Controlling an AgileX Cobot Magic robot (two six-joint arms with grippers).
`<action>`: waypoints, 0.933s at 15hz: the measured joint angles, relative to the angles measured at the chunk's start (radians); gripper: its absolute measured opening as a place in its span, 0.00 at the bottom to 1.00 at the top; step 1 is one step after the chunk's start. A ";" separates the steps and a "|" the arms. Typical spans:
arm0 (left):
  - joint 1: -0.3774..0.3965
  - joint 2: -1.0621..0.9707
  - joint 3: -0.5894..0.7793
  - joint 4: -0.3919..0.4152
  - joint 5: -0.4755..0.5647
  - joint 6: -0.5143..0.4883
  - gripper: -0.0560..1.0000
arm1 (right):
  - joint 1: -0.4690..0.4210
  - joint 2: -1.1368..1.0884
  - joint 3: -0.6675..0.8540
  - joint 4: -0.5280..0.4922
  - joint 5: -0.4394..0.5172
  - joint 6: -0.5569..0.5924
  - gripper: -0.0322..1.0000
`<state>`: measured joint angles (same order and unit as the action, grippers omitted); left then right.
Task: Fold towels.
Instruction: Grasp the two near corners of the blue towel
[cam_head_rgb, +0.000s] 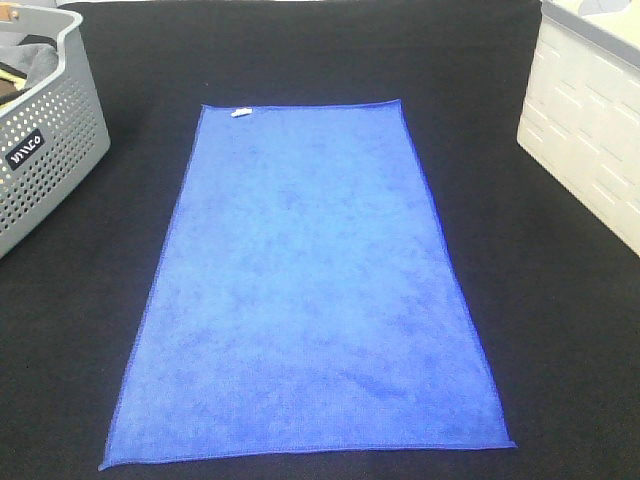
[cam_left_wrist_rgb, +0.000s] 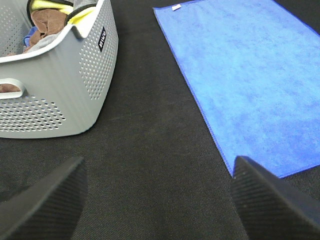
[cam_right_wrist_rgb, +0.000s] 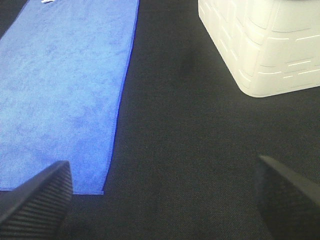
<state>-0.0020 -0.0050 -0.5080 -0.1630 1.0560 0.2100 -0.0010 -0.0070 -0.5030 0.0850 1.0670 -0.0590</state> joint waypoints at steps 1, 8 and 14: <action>0.000 0.000 0.000 0.000 0.000 0.000 0.77 | 0.000 0.000 0.000 0.000 0.000 0.000 0.92; 0.000 0.000 0.000 0.000 0.000 0.000 0.77 | 0.000 0.000 0.000 0.000 0.000 0.000 0.92; 0.000 0.000 0.000 0.000 0.000 0.000 0.77 | 0.000 0.000 0.000 0.000 0.000 0.000 0.92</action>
<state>-0.0020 -0.0050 -0.5080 -0.1630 1.0560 0.2100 -0.0010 -0.0070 -0.5030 0.0850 1.0670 -0.0590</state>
